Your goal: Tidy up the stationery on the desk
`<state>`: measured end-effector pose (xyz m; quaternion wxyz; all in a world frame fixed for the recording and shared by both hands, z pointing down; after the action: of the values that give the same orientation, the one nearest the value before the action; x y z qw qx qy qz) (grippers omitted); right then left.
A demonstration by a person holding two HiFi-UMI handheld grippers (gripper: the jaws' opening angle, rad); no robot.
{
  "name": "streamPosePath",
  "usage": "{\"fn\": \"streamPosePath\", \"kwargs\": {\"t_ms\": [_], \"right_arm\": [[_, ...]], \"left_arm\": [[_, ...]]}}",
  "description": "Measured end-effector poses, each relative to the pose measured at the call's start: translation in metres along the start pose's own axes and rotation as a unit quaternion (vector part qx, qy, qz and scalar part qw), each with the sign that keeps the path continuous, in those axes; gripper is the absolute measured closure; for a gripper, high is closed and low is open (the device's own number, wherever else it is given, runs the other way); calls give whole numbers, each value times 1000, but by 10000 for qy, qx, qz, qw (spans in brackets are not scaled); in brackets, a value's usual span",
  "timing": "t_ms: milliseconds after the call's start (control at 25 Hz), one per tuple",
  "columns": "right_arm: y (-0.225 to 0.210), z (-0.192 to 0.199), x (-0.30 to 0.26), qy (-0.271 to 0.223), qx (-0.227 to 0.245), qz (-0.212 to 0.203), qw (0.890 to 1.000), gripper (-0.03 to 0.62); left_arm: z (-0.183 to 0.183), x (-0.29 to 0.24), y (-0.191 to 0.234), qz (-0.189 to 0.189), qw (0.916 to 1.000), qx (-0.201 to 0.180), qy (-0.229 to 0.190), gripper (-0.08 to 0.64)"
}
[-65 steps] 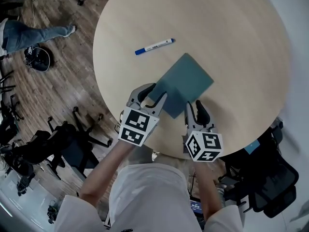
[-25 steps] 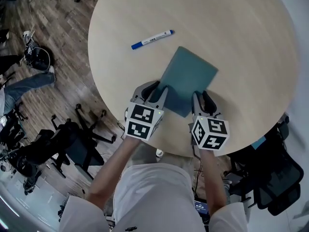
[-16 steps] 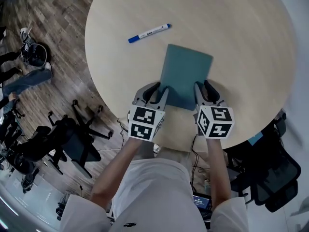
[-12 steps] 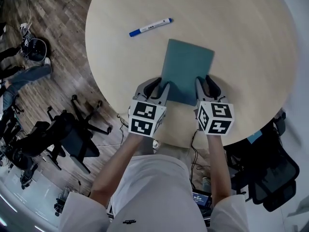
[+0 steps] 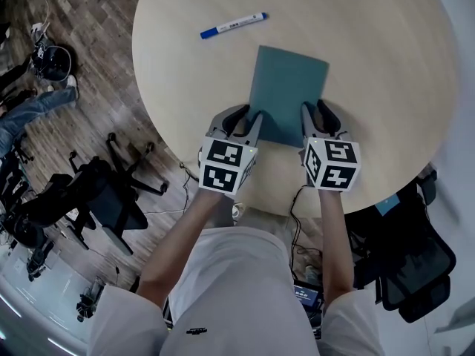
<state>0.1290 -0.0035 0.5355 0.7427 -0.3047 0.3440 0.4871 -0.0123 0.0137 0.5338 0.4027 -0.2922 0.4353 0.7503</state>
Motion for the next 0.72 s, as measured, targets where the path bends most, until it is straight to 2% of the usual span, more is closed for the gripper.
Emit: {"fn": "streamPosePath", "kwargs": {"t_ms": [320,520,720], "right_arm": [[-1,-1,2,-29,161,77,9998,438],[2,-18,16,-317,291,176,9989,437],[15,-34,24,-504,429,120,9977,437]], "left_arm": [[5,1,-2,-59,10000,8,-67,439],[-11,15,-4,-53,9991,-236,-347,437],[-25,30,1,-80,9984,-309,-477,437]]}}
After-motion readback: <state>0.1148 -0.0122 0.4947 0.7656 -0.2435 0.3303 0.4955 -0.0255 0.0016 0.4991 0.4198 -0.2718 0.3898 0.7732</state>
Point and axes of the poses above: the fingertips, and each gripper's own axes: x backward along the fingers, y to its left, z out of its underside, the point moved 2 cm from there along x, backward along the fingers, and after that the axes turned 10 degrees about x, right-handed, at the moved point
